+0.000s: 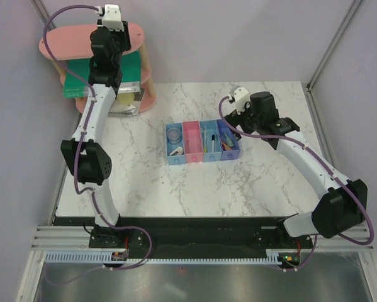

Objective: Sort the stationery into containers
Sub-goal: Pick up the storage box from the drawer, then place the storage box in the storage box.

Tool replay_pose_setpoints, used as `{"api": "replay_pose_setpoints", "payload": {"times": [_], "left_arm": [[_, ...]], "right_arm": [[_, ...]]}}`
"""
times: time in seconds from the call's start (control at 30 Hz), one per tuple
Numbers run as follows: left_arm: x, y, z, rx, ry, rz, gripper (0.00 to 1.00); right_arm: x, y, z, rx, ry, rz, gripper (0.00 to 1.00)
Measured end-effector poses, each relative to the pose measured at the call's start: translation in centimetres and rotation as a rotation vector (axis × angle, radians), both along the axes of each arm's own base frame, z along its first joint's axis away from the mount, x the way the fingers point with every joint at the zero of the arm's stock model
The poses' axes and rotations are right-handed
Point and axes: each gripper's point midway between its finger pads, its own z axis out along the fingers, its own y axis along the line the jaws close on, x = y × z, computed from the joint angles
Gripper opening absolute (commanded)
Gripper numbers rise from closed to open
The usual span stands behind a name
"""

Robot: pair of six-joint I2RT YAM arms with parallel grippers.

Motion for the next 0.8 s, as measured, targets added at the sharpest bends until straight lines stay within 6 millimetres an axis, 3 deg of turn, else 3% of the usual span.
{"api": "replay_pose_setpoints", "payload": {"times": [0.17,0.27,0.4,0.5,0.57,0.67,0.8], "left_arm": [[-2.8,-1.6,-0.4,-0.044,0.03,-0.089,0.02],[-5.7,-4.5,-2.1,-0.055,0.096,-0.197,0.02],[-9.8,-10.8,-7.2,-0.033,0.237,-0.362,0.02],[-13.9,-15.9,-12.5,0.001,0.378,-0.495,0.02],[-16.6,-17.9,-16.0,0.025,0.474,-0.557,0.02],[-19.4,-18.6,-19.3,0.047,0.57,-0.585,0.02],[-21.0,-18.6,-20.0,0.06,0.579,-0.576,0.02]], "right_arm": [[0.1,-0.2,0.0,0.003,0.0,-0.008,0.98],[0.0,-0.4,0.2,0.005,-0.005,-0.012,0.98],[-0.6,-0.9,0.3,-0.007,-0.015,-0.011,0.98],[-1.1,-1.6,0.3,-0.035,-0.024,-0.014,0.98],[-1.4,-2.0,-0.1,-0.057,-0.024,-0.013,0.98],[-1.9,-2.6,-0.9,-0.085,-0.01,-0.013,0.98],[-2.5,-3.1,-2.0,-0.107,0.009,-0.014,0.98]]}}
